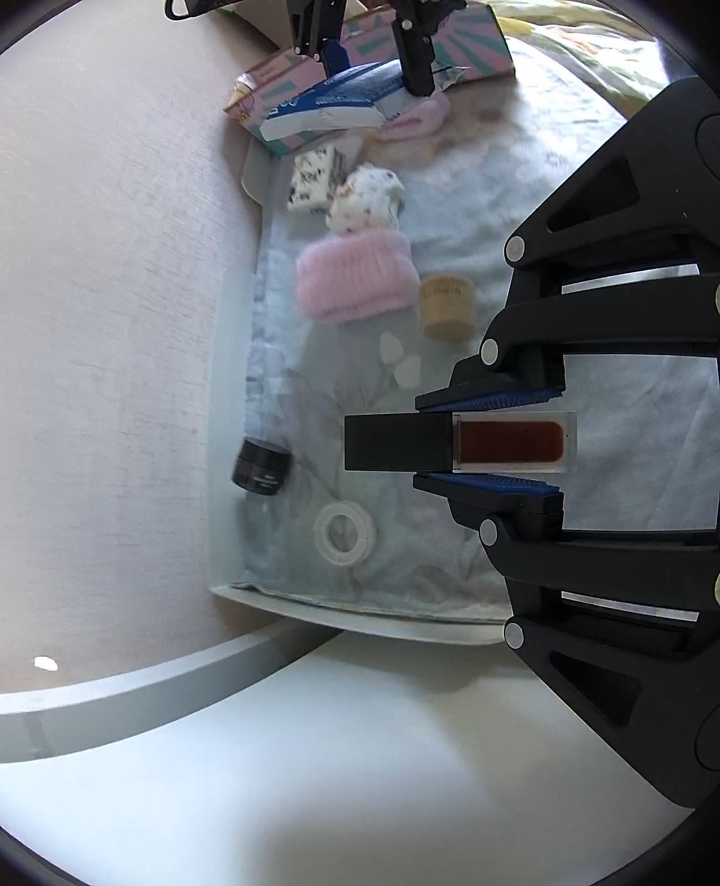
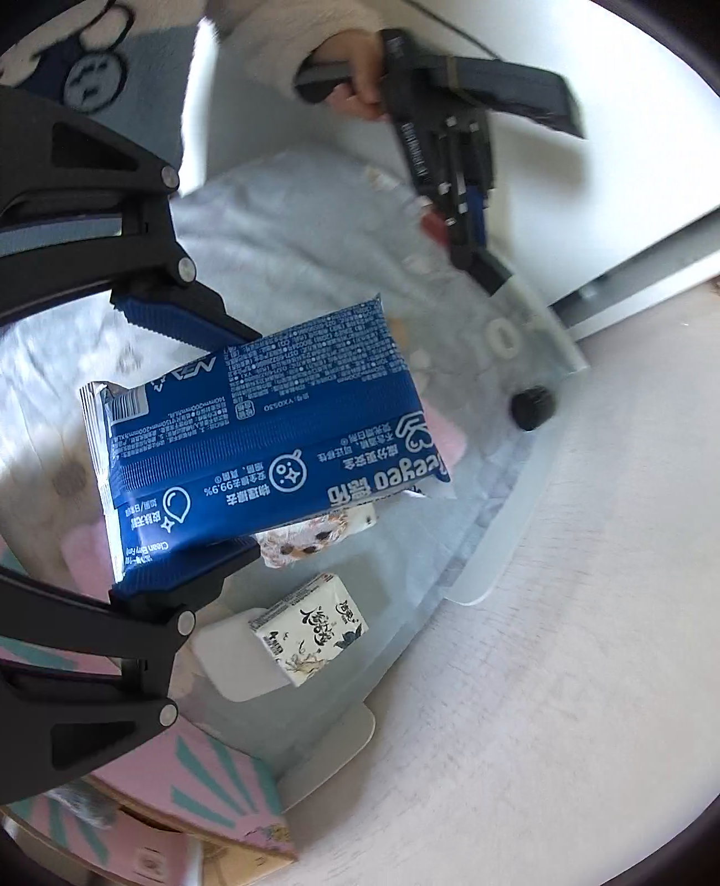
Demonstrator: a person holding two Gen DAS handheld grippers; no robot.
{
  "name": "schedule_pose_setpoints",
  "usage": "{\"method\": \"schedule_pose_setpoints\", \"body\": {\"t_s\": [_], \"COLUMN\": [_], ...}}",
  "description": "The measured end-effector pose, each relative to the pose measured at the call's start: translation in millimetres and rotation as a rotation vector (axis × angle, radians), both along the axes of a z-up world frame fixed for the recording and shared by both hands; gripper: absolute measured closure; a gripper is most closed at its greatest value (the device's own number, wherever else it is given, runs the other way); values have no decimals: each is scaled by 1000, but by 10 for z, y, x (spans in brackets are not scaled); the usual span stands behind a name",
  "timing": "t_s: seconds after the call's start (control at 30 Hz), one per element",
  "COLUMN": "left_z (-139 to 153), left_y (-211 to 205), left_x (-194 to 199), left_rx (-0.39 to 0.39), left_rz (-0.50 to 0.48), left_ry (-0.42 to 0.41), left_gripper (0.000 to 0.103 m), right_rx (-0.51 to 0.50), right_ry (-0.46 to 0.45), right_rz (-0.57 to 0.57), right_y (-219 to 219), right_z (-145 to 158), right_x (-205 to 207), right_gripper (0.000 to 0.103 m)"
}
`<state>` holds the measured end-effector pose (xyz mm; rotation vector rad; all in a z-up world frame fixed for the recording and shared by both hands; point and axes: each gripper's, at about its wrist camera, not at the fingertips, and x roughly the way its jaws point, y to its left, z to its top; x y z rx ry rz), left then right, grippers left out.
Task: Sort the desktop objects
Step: 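Carry the lip gloss and tissue pack into the cardboard box and release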
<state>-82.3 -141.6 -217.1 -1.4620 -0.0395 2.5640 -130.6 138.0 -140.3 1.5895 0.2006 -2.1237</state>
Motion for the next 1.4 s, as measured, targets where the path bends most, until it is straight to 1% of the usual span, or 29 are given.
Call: {"method": "schedule_pose_setpoints", "body": {"t_s": [0.07, 0.2, 0.27, 0.37, 0.5, 0.57, 0.67, 0.77, 0.9, 1.07, 1.13, 1.2, 1.37, 1.4], "left_z": [106, 362, 503, 665, 896, 981, 1072, 1174, 1255, 1365, 1379, 1379, 1358, 1315], "left_y": [23, 108, 187, 309, 567, 704, 909, 1199, 1613, 2204, 2450, 2682, 3221, 3380], "left_x": [15, 36, 6, -37, -130, -181, -245, -302, -376, -367, -355, -351, -329, -328], "left_rx": [1, 2, 32, 59, 42, 47, 47, 49, 56, 71, 71, 72, 84, 80], "left_rz": [-4, -36, -71, -120, -172, -195, -230, -275, -340, -450, -494, -531, -619, -640], "left_ry": [5, 32, 41, 55, 88, 98, 110, 123, 129, 148, 147, 142, 124, 120], "left_gripper": [85, 85, 85, 85, 85, 85, 85, 85, 85, 85, 85, 85, 85, 85], "right_rx": [-17, -73, -91, -88, -65, -56, -57, -71, -82, -79, -86, -94, -98, -98], "right_ry": [5, 3, 14, 26, 41, 44, 49, 51, 40, 28, 17, 6, -6, -12], "right_rz": [-34, -128, -170, -229, -311, -346, -399, -451, -518, -576, -602, -623, -667, -678], "right_y": [22, 207, 333, 502, 793, 952, 1185, 1417, 1684, 1946, 2055, 2205, 2369, 2400], "right_z": [107, 380, 511, 644, 762, 792, 812, 806, 709, 631, 567, 565, 468, 434], "right_x": [-9, 15, 41, 108, 226, 291, 423, 586, 792, 1031, 1109, 1188, 1378, 1405], "right_gripper": [41, 41, 41, 41, 41, 41, 41, 41, 41, 41, 41, 41, 41, 41]}}
